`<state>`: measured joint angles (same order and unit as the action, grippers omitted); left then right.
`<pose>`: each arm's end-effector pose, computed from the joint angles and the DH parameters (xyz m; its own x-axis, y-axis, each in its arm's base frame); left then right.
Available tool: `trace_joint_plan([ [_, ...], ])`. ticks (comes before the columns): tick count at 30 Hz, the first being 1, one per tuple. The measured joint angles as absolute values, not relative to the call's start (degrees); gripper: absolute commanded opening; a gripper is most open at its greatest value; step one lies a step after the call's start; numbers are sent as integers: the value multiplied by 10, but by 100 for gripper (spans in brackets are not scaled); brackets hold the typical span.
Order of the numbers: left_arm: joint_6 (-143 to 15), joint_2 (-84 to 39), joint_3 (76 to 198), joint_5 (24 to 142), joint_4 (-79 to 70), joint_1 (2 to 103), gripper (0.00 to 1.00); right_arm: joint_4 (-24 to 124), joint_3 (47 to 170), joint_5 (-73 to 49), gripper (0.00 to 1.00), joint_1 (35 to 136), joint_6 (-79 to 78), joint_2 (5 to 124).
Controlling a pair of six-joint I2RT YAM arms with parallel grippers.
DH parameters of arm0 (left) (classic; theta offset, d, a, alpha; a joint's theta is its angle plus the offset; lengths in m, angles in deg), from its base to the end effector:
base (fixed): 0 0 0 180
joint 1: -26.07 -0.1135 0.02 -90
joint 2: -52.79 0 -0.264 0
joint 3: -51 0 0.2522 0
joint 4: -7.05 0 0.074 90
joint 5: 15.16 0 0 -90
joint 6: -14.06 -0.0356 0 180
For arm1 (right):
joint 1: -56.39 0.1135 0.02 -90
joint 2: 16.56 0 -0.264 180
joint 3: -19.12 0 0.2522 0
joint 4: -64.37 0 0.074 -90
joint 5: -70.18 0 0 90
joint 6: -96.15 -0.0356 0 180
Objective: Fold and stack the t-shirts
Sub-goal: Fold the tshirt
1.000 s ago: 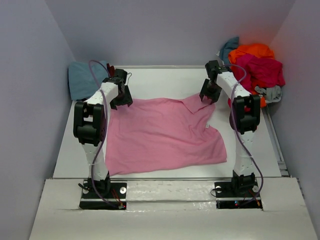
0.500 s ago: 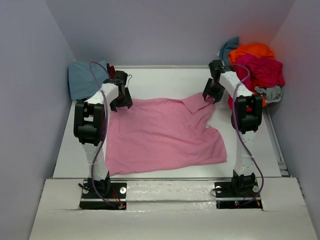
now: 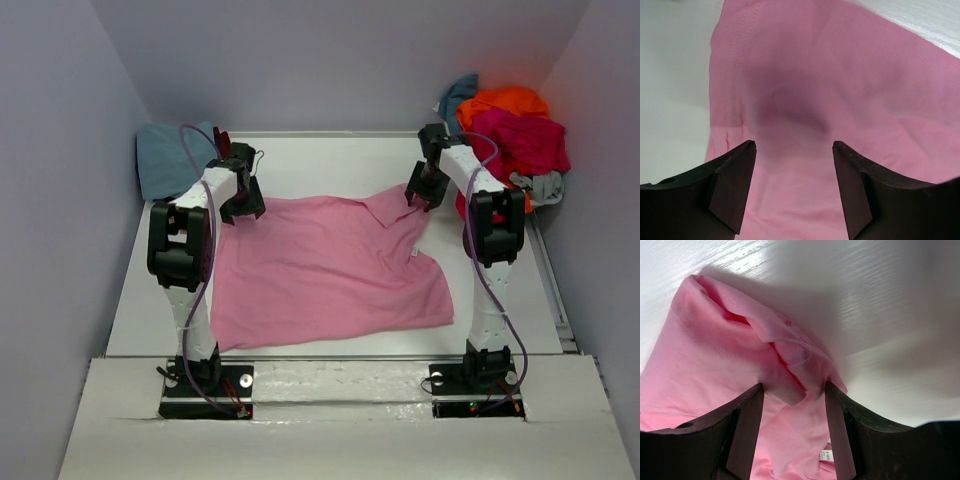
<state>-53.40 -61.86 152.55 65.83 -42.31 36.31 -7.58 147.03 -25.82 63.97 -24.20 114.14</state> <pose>0.4204 -0.0703 0.1995 -0.8459 -0.2319 -0.4803 -0.2381 0.9700 -0.0490 0.4692 0.0587 0.1958 -0.8778 0.3901 -0.2781 0.3935 0.9182 0.0460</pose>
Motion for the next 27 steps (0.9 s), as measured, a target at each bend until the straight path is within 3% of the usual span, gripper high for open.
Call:
trace_joint_plan([
  [27,-534,-631,1515,668,-417,363,75,-80,1480,-267,58,640,-234,1134],
])
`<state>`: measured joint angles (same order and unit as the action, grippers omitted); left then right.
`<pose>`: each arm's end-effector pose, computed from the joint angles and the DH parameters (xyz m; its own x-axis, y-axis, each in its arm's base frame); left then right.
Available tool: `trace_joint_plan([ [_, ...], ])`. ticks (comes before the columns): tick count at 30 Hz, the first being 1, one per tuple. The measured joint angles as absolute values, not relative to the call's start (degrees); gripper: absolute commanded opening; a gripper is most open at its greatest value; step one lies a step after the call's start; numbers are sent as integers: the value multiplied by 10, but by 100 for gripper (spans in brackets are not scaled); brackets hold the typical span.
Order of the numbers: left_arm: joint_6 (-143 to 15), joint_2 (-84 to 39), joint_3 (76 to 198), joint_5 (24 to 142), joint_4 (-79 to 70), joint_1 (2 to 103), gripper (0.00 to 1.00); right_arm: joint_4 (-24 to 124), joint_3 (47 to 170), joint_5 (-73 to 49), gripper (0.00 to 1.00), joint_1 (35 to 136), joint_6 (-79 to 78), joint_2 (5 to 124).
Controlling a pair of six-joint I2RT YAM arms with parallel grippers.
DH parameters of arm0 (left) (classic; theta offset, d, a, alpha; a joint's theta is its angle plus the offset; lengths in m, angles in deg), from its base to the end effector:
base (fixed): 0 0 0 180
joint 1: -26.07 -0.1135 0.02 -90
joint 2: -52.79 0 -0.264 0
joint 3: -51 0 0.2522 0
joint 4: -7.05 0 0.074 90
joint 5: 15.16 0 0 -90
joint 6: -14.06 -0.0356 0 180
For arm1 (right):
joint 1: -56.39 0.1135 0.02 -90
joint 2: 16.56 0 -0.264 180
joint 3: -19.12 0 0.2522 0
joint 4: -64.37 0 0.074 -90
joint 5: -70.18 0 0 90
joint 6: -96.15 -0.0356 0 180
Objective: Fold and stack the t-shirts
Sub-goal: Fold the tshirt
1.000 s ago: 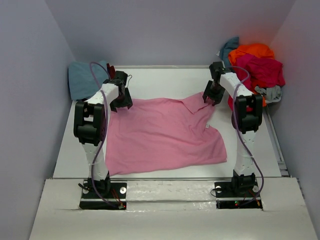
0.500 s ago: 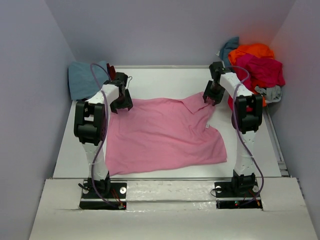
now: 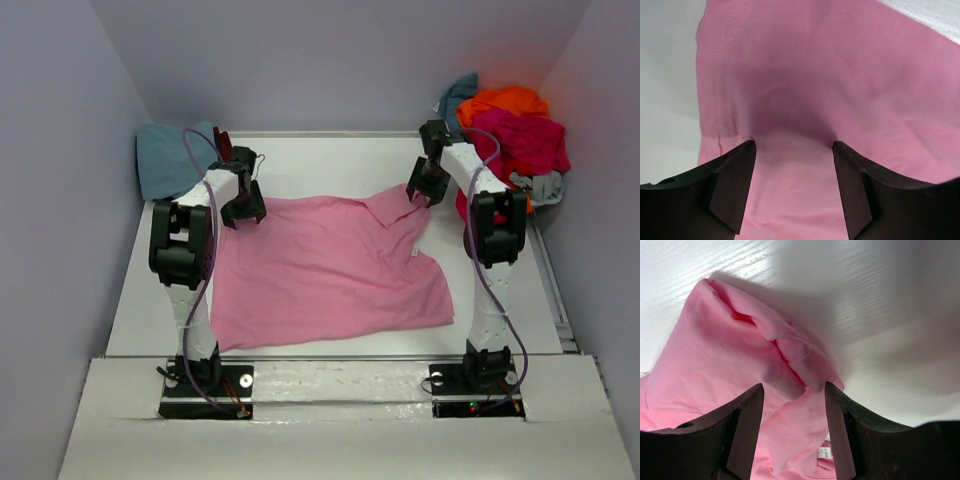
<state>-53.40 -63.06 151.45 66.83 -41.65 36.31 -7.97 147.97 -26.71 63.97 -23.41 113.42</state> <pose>0.4201 -0.0708 0.1858 -0.8621 -0.2300 -0.4515 -0.2321 0.9713 -0.0517 0.4693 0.0581 0.2060 -0.8745 0.3777 -0.3042 0.3843 0.9223 0.0403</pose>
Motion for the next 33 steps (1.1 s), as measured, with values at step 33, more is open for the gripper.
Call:
trace_joint_plan([
  [33,-534,-635,1515,669,-417,363,75,-80,1487,-238,56,658,-226,1153],
])
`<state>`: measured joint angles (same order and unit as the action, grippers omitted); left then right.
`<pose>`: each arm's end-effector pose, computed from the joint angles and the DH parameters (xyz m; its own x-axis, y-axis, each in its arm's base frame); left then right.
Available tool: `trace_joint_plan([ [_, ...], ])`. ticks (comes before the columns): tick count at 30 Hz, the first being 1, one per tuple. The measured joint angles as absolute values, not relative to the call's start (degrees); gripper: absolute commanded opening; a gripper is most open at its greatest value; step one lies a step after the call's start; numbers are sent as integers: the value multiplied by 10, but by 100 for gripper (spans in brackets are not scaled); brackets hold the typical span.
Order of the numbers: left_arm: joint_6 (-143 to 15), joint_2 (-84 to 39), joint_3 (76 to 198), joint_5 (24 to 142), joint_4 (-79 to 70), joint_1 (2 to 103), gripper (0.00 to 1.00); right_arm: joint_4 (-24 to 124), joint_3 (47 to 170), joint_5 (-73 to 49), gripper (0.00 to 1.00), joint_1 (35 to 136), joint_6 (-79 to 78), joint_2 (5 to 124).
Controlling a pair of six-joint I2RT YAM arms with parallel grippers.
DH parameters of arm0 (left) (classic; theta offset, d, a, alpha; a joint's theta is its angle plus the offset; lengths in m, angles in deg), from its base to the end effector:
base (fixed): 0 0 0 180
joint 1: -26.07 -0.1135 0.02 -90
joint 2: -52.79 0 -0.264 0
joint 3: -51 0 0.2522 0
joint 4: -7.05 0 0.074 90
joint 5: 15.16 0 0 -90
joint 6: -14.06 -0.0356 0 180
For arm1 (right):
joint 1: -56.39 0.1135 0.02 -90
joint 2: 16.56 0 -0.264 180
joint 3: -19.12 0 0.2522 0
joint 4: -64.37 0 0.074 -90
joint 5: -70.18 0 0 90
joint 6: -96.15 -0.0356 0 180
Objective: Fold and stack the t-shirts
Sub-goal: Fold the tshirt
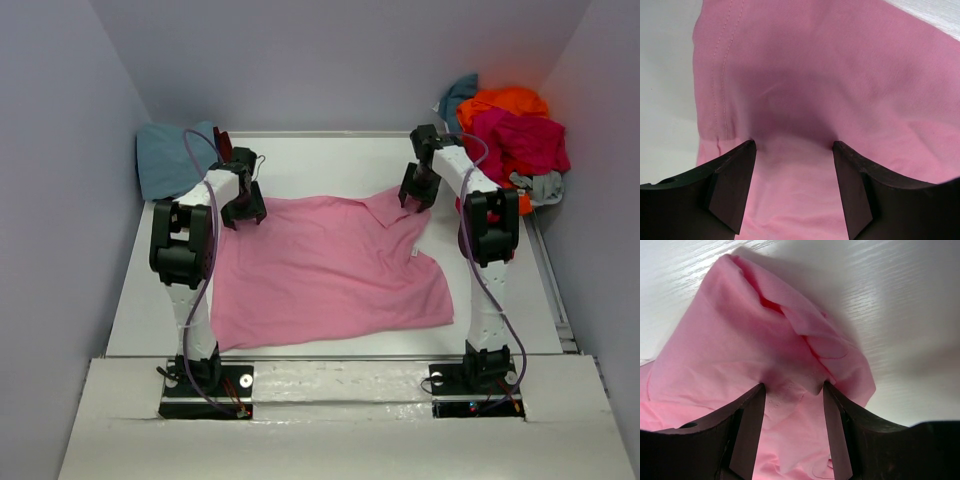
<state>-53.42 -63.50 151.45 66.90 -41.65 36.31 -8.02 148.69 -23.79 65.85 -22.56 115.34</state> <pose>0.4206 -0.0710 0.1827 -0.8658 -0.2291 -0.4449 -0.2316 0.9715 -0.0494 0.4711 0.0760 0.1941 -0.9047 0.3351 -0.2632 0.3291 0.9419 0.0680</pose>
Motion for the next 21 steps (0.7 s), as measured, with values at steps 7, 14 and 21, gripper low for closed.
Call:
trace_joint_plan([
  [7,-534,-635,1515,669,-417,363,75,-78,1475,-256,56,658,-226,1153],
  [14,-536,-636,1515,669,-417,363,75,-78,1475,-268,56,658,-226,1153],
  [21,-536,-636,1515,669,-417,363,75,-78,1475,-272,34,658,-227,1153],
])
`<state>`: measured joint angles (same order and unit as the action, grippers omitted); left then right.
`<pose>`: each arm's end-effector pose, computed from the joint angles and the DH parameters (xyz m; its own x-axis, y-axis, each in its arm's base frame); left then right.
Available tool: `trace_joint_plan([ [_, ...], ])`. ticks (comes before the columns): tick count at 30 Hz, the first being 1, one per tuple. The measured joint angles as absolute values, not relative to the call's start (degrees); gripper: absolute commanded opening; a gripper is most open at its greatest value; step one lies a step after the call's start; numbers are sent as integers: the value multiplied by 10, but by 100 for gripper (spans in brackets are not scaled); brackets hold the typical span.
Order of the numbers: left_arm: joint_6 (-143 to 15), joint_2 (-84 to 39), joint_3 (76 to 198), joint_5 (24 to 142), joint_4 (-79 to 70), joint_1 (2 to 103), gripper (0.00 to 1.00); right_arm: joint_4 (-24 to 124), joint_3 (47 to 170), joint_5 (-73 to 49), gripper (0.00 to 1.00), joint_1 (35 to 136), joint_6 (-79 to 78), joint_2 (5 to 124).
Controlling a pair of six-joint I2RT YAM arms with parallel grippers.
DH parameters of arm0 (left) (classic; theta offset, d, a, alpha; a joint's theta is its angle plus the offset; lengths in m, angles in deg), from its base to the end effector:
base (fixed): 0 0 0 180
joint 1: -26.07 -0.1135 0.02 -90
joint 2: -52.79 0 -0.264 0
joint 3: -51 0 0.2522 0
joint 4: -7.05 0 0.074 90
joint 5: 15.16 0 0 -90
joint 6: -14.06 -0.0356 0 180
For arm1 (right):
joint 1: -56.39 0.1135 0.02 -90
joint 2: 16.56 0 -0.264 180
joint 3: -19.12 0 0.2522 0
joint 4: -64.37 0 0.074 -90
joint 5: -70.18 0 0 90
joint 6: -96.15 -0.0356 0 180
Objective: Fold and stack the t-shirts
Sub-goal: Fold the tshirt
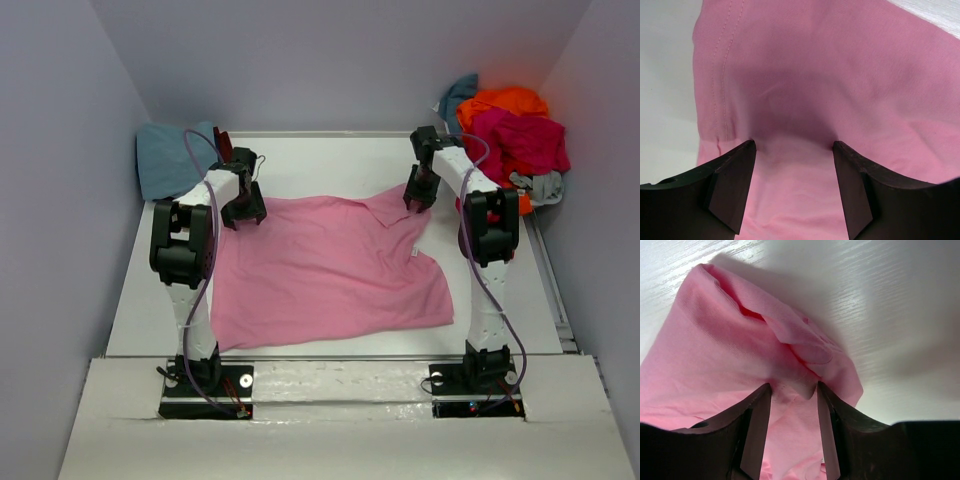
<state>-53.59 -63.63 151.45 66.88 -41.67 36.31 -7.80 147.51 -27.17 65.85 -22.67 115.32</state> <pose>0.4207 -0.0710 0.1818 -0.8676 -0.2260 -0.4430 -0.2293 0.9722 -0.0468 0.4693 0.0736 0.1888 -0.9008 0.3346 -0.2767 0.3453 0.9384 0.0108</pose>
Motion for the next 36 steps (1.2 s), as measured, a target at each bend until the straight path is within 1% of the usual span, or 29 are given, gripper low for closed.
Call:
trace_joint_plan([
  [2,-536,-636,1515,669,-417,363,75,-77,1475,-272,18,658,-226,1153],
  [5,-536,-636,1515,669,-417,363,75,-76,1474,-272,14,658,-229,1153],
  [6,-536,-636,1515,669,-417,363,75,-76,1472,-272,9,658,-228,1153],
  [8,-536,-636,1515,669,-417,363,75,-76,1472,-272,7,658,-228,1153],
  [14,-536,-636,1514,652,-417,363,74,-77,1472,-271,7,658,-230,1153],
  [23,-541,-637,1518,570,-417,363,75,-82,1475,-269,7,658,-230,1153],
  [31,-559,-701,1614,566,-405,363,75,-89,1474,-266,7,658,-227,1138],
  [36,-564,-759,1695,575,-410,359,75,-90,1474,-261,7,658,-225,1115],
])
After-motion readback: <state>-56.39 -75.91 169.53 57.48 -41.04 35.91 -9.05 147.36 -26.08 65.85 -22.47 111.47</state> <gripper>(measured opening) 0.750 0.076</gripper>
